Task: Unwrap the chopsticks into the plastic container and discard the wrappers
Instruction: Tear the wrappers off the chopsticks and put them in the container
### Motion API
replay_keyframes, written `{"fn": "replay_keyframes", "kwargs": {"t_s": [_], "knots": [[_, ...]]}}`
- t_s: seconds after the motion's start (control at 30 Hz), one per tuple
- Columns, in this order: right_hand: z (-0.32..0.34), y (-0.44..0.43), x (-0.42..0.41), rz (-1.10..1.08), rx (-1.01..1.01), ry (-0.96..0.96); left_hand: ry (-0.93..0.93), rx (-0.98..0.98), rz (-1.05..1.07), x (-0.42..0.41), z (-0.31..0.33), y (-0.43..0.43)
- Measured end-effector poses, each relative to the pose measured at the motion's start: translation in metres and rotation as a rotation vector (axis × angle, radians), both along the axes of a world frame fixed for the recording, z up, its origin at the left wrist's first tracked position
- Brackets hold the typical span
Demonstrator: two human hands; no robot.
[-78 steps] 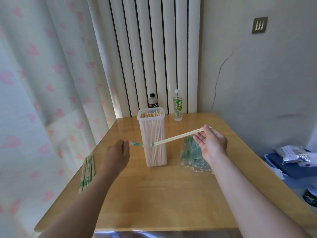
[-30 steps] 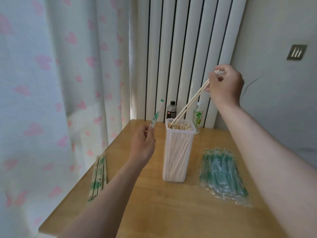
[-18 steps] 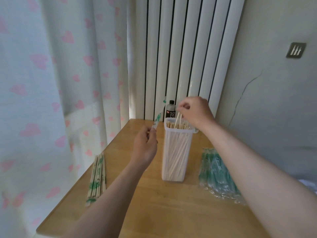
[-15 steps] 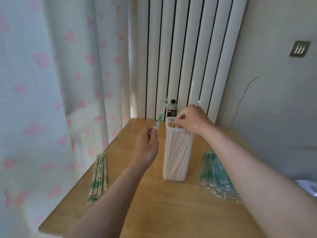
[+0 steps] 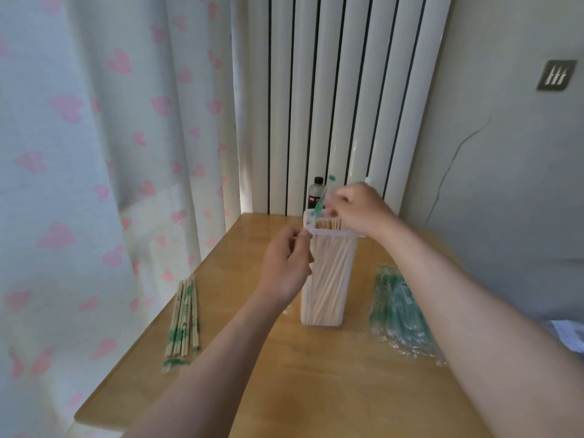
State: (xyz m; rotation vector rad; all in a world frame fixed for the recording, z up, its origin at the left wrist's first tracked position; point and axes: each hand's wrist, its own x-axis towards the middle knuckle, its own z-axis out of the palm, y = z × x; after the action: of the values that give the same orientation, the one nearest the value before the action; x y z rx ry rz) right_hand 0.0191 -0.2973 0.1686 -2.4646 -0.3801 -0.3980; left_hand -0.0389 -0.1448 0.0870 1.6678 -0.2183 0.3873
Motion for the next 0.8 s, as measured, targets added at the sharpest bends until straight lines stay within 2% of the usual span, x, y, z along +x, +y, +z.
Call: {"fn": "replay_keyframes", "kwargs": {"t_s": [0.1,0.2,0.33,0.47,0.63,0.8], "knots": [[-0.003,-0.035,-0.008,-0.144,0.321,-0.233,0.031,0.006,-0.129,-0.014,0.001,-0.022],[-0.025,-0.086,-0.011,-0.314,0.501,-0.3,0.143,0.028,-0.231,-0.021,-0.012,-0.054],[-0.086,-0.156,-0.019,-0.526,0.506,-0.178,0.257,0.102,-0.282,-0.012,-0.035,-0.1],[-0.155,-0.215,-0.027,-0.706,0.365,-0.014,0.304,0.2,-0.21,0.015,-0.055,-0.134],[-0.223,-0.244,-0.042,-0.78,0.302,0.118,0.292,0.373,-0.027,0.062,-0.074,-0.161],[-0.237,-0.244,-0.041,-0.748,0.288,0.105,0.323,0.517,0.12,0.107,-0.087,-0.181]]}}
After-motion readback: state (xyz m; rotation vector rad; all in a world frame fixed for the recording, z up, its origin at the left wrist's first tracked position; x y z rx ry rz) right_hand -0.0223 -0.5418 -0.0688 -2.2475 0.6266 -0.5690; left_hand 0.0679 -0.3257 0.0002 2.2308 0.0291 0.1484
